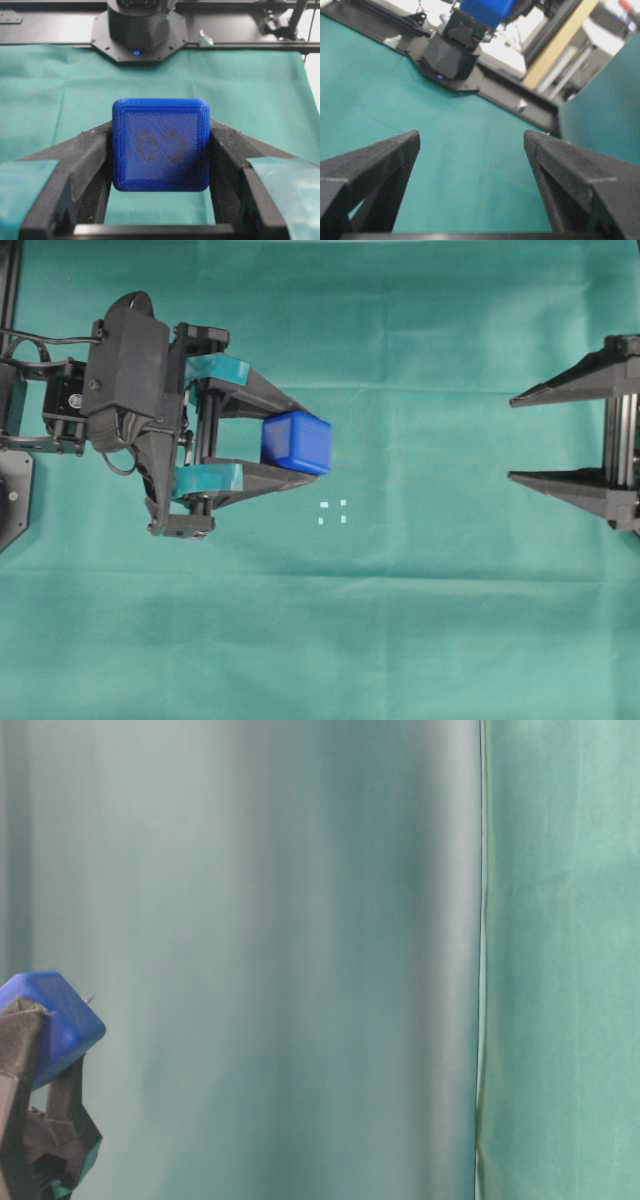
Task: Handover the blue block to the right arm after grasping it with the left arm, then place it in the designated position.
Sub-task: 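Hold the cube with the left gripper while the right gripper approaches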
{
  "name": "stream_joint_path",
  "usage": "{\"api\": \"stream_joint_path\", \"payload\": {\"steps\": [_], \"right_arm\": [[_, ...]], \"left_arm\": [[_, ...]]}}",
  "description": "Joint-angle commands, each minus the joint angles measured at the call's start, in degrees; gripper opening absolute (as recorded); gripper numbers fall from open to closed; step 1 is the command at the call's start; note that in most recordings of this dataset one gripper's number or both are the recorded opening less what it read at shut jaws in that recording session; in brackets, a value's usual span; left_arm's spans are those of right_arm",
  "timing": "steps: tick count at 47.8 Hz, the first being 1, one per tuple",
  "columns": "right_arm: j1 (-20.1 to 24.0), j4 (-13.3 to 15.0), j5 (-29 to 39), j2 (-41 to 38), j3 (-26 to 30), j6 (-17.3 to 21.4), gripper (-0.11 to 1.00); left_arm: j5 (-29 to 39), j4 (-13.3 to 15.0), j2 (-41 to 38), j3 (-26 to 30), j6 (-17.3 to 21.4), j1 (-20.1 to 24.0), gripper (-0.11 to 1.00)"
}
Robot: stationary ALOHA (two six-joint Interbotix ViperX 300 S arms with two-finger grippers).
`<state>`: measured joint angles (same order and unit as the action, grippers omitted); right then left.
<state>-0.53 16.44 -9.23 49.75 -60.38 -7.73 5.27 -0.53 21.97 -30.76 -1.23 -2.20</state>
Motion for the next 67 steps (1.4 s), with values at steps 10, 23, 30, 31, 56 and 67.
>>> {"api": "stream_joint_path", "payload": {"steps": [10, 23, 30, 31, 56, 67], "right_arm": [[-0.09, 10.81, 0.44, -0.18, 3.6, -11.6, 0.94], [-0.09, 19.07, 1.49, -0.09, 4.92, -21.88, 0.94], [-0.09, 20.13, 2.72, -0.09, 5.01, -23.47, 0.94], [-0.09, 20.13, 2.81, -0.09, 5.01, -23.55, 0.94], [-0.09, 21.45, 2.46, 0.0, 5.27, -23.64, 0.94], [-0.09, 21.45, 2.37, 0.0, 5.27, -23.64, 0.94]], "left_arm": [[-0.44, 0.18, 0.79, 0.7, -0.09, 0.18, 0.47], [-0.44, 0.18, 0.7, 0.53, -0.09, 0.18, 0.47], [-0.44, 0.18, 0.62, 0.53, -0.18, 0.18, 0.47], [-0.53, 0.18, 0.7, 0.53, -0.09, 0.18, 0.47], [-0.44, 0.18, 0.62, 0.53, -0.18, 0.44, 0.47], [-0.44, 0.18, 0.62, 0.53, -0.18, 0.53, 0.47]]}}
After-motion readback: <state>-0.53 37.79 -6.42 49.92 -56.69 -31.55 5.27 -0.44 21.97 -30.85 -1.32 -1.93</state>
